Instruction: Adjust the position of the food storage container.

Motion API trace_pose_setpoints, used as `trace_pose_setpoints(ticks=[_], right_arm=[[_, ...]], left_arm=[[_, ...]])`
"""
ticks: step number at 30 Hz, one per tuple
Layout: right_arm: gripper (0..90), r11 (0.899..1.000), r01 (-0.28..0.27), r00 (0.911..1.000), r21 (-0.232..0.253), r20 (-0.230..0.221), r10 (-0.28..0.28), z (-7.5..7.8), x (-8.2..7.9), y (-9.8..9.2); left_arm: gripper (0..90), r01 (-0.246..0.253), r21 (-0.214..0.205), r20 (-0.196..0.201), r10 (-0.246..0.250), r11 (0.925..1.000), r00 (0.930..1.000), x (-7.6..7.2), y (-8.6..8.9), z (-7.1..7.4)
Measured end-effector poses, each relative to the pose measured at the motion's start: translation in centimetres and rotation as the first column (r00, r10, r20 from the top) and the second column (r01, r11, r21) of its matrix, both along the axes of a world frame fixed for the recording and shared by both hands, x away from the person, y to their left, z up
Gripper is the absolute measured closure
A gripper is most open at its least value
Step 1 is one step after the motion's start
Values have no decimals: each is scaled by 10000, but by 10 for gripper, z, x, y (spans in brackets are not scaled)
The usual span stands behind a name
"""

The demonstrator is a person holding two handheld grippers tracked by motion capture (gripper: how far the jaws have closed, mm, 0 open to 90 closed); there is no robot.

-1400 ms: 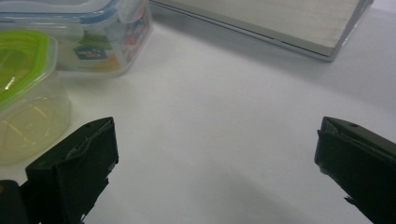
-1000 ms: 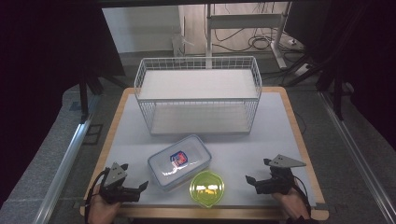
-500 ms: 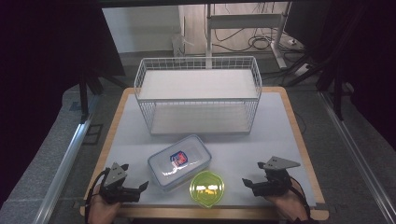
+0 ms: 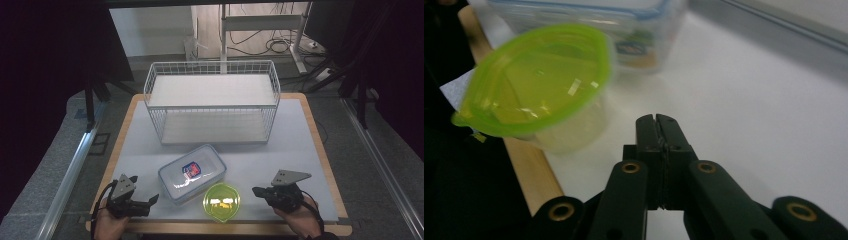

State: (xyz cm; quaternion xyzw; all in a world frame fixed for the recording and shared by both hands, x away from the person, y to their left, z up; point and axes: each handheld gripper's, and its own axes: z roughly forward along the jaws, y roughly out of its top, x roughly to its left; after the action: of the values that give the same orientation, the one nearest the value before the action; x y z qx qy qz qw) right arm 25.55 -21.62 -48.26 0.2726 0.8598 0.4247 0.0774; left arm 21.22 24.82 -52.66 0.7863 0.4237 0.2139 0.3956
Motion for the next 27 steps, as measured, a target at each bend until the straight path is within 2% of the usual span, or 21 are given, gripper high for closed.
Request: trace_pose_setpoints(ticks=[8, 15, 17, 18, 19, 21, 24, 26, 27], right_arm=[[897, 9975, -692, 9976, 125, -22, 692, 8, -4, 25], [897, 9909, -1328, 9910, 210, -151, 1332, 11, -4, 52], [897, 9863, -1648, 9863, 126, -91, 1649, 12, -5, 65], [897, 9815, -1910, 9815, 119, -84, 1912, 12, -6, 79], [897, 9815, -1910, 9815, 119, -84, 1912, 12, -6, 79], [896, 9759, -2179, 9759, 121, -85, 2180, 12, -7, 93], [896, 9657, -2597, 9656, 34, -99, 2597, 11, -9, 113], [896, 9549, -2966, 9550, -131, -143, 2964, 8, -13, 129], [896, 9549, -2966, 9550, -131, -143, 2964, 8, -13, 129]], left_arm=[[20, -5, 21, 10, 5, 10000, 10000, 0, 0, 0], [21, -7, 19, 12, 7, 10000, 10000, 0, 0, 0], [21, -15, 0, 4, 15, 10000, 10000, 0, -1, 0], [21, -1, 5, 7, 1, 10000, 10000, 0, -1, 0], [21, -1, 5, 7, 1, 10000, 10000, 0, -1, 0], [21, 6, 16, 13, -6, 10000, 10000, 1, -1, 0], [21, 11, 12, 24, -11, 10000, 10000, 1, -1, 0], [22, 11, 8, 23, -11, 10000, 10000, 1, -1, 0], [22, 11, 8, 23, -11, 10000, 10000, 1, -1, 0]])
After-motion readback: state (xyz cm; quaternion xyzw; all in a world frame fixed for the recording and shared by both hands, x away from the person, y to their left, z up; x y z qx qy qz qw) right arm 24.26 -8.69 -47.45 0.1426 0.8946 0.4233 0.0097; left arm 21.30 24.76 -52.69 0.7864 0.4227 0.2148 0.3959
